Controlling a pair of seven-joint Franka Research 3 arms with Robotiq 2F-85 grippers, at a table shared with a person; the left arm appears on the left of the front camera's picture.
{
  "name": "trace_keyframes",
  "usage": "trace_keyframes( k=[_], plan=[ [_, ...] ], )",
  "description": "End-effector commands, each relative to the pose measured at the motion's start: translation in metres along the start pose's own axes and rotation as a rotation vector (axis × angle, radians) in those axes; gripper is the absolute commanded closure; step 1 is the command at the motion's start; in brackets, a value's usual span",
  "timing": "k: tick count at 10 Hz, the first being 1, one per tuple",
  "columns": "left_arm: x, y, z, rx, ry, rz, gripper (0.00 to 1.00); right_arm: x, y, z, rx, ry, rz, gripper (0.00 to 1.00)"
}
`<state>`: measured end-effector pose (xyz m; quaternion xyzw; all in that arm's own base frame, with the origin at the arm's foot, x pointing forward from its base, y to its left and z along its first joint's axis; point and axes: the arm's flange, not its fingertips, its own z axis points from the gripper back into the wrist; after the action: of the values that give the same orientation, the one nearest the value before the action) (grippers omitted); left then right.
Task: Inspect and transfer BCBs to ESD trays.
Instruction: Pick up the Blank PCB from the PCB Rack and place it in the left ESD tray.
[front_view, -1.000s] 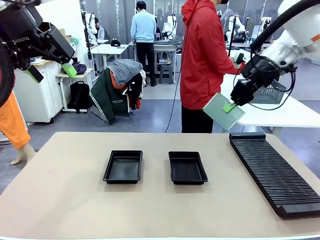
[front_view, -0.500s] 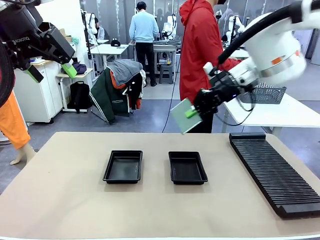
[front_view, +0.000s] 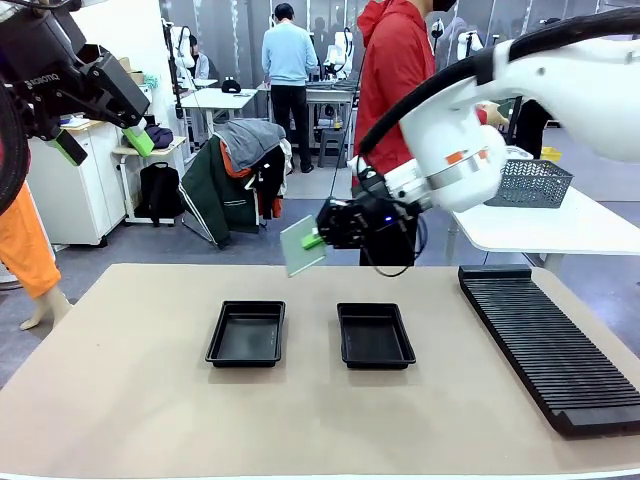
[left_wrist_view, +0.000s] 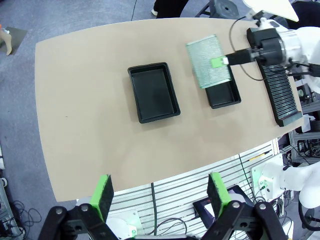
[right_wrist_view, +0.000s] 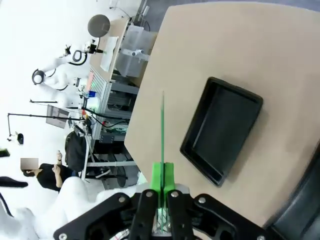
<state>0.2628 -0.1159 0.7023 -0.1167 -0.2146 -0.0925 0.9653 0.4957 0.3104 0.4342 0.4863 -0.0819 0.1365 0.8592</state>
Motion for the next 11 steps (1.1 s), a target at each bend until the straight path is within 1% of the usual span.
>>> trace_keyframes(
  k=[1,4,6,8,11],
  plan=[
    [0.000,0.001,0.000,0.006,0.002,0.003,0.00,0.018,0.000,-0.043,0.029,-0.016,-0.034,0.97],
    [0.000,0.001,0.000,0.006,0.002,0.003,0.00,0.030,-0.011,-0.093,0.036,-0.004,-0.098,0.97],
    [0.000,0.001,0.000,0.006,0.002,0.003,0.00,0.030,-0.013,-0.118,0.032,0.031,-0.142,0.97],
    [0.000,0.001,0.000,0.006,0.002,0.003,0.00,0.028,-0.013,-0.141,-0.014,0.083,-0.208,0.97],
    [0.000,0.001,0.000,0.006,0.002,0.003,0.00,0.016,-0.012,-0.150,-0.098,0.102,-0.262,0.97]
  ],
)
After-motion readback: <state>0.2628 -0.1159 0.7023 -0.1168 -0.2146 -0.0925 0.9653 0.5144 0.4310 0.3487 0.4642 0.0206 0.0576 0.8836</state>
